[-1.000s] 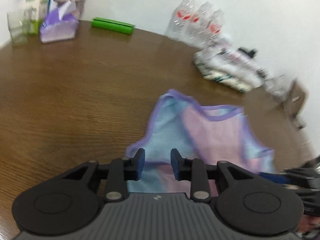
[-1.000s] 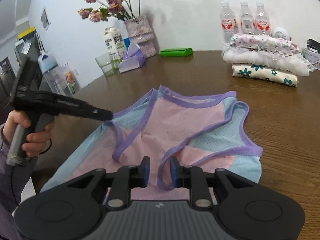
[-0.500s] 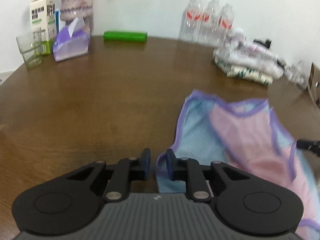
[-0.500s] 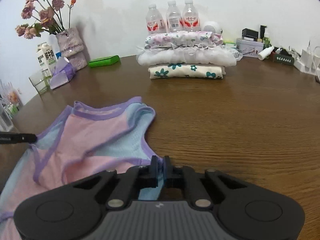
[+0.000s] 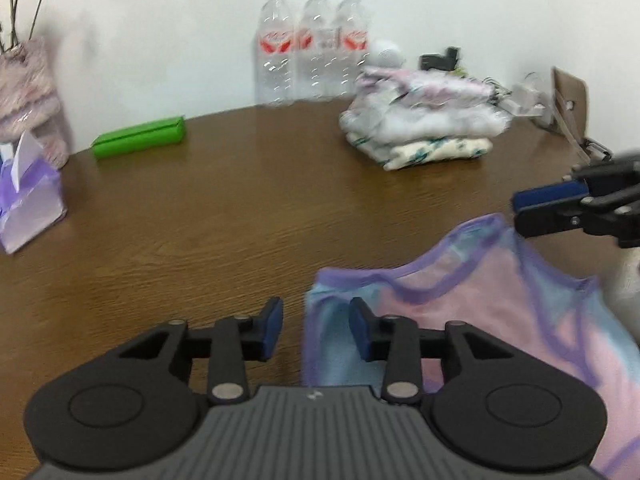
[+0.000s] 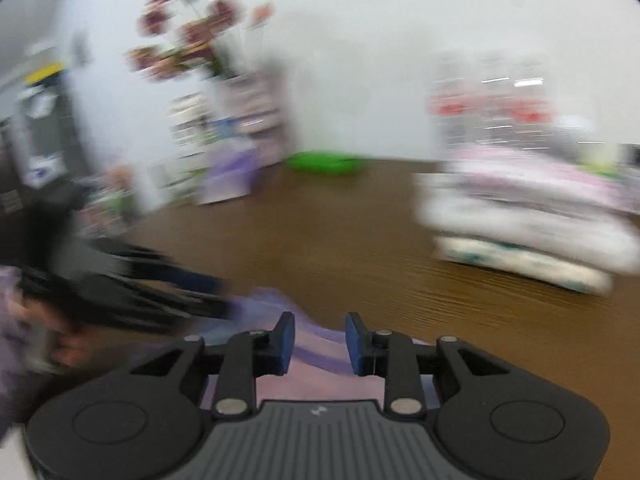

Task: Fold clothes

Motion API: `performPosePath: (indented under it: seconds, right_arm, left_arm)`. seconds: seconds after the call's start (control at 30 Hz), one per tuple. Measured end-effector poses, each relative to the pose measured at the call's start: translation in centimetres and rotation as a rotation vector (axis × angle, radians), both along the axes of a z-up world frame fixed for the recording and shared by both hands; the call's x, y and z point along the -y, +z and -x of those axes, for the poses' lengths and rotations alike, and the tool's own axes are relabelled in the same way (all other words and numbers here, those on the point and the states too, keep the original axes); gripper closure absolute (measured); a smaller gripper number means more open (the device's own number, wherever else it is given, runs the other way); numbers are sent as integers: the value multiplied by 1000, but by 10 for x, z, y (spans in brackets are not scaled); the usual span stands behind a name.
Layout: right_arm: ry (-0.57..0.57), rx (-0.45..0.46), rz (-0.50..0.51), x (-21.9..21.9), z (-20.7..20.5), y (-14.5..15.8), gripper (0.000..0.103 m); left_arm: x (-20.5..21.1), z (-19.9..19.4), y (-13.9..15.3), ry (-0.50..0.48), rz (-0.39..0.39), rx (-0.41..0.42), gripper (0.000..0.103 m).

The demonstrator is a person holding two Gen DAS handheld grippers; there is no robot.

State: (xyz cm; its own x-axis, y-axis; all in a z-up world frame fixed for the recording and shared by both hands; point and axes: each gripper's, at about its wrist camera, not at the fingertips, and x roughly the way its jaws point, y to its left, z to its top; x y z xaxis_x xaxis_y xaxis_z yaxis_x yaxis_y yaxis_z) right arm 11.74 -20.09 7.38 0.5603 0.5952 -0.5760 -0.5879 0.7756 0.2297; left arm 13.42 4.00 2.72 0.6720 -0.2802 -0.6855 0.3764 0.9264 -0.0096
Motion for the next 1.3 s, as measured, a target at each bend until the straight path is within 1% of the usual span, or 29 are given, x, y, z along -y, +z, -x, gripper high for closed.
performPosePath:
  seconds: [0.03, 0.07, 0.1, 0.17, 0.2, 0.23, 0.27, 0.33, 0.37, 0.4, 0.43, 0.47, 0.5, 0.57, 0.6, 0.7, 0.73, 0.8, 0.87, 0.97, 1.0, 1.03, 1.1, 1.13, 1.17, 1.2, 1.23, 1.27, 1.3]
  right_arm:
    - [35, -13, 13, -16, -12, -2, 77]
    - [69, -32, 29, -33, -25, -5, 77]
    - [98, -57, 47, -48, -36, -11, 77]
    - [152, -98, 77, -72, -55, -22, 78]
    - [165, -120, 77, -80, -62, -28, 79]
    - [153, -144, 47, -81, -68, -32, 96]
    - [140, -168, 18, -82, -73, -37, 102]
    - [115, -215, -40, -83, -84, -46, 103]
    - [97, -244, -84, -81, -90, -50, 103]
    - [67, -276, -154, -75, -96, -56, 102]
    - [42, -295, -210, -70, -99, -62, 102]
    - [32, -308, -228, -69, -102, -66, 101]
    - [35, -317, -225, -69, -104, -70, 97]
    - [36, -303, -209, -70, -100, -70, 96]
    - [41, -275, -201, -69, -96, -65, 96]
    - [65, -191, -139, -69, -86, -48, 96]
    - [71, -173, -119, -70, -84, -43, 96]
    - [78, -145, -80, -71, -81, -35, 96]
    - [45, -155, -39, -64, -79, -28, 96]
    - [-15, -100, 6, -29, -63, -9, 95]
    - [-46, -71, 37, -14, -56, -7, 94]
    - [-77, -43, 68, 1, -48, -4, 86]
    - [-122, -25, 105, 29, -37, -6, 83]
    - [-136, -33, 110, 40, -33, -10, 82]
    - [-141, -50, 105, 47, -32, -14, 82]
    - [-141, -61, 104, 52, -30, -19, 82]
    - [-140, -70, 104, 55, -30, -24, 82]
    - [-136, -77, 103, 57, -30, -29, 81]
    - [-133, -87, 89, 58, -32, -32, 80]
  left_arm:
    - [-4, -3, -5, 0, 21, -19, 86]
    - [-8, -5, -10, -1, 43, -37, 93]
    - [-12, -5, -14, 2, 68, -49, 97]
    - [-20, 0, -16, 24, 103, -38, 101]
    - [-25, 4, -16, 49, 120, -29, 101]
    - [-29, 7, -14, 78, 128, -21, 101]
    - [-33, 11, -12, 105, 136, -14, 101]
    - [-41, 16, -13, 160, 158, -17, 101]
    - [-44, 17, -14, 191, 173, -20, 101]
    - [-49, 17, -16, 229, 199, -20, 100]
    - [-54, 17, -18, 266, 225, -20, 98]
    - [-59, 16, -20, 299, 250, -21, 96]
    - [-64, 16, -20, 312, 272, -24, 96]
    - [-71, 16, -16, 303, 293, -33, 94]
    - [-74, 16, -13, 300, 302, -34, 94]
    - [-79, 18, 5, 294, 312, 11, 93]
    - [-77, 18, 9, 285, 306, 24, 92]
    - [-55, 14, 5, 217, 217, 35, 92]
    - [-34, 11, 1, 159, 137, 45, 92]
    - [-39, 12, -1, 194, 114, 46, 94]
    - [-40, 12, -2, 206, 107, 46, 93]
    - [-41, 13, -2, 217, 99, 46, 92]
    - [-43, 14, -2, 232, 87, 49, 92]
    - [-41, 14, 6, 200, 92, 61, 89]
    - [-38, 15, 13, 165, 93, 73, 83]
    - [-30, 13, 18, 117, 77, 82, 80]
    - [-21, 12, 22, 71, 59, 89, 71]
    - [-11, 9, 20, 29, 31, 92, 66]
    - [-1, 6, 17, -4, 1, 92, 65]
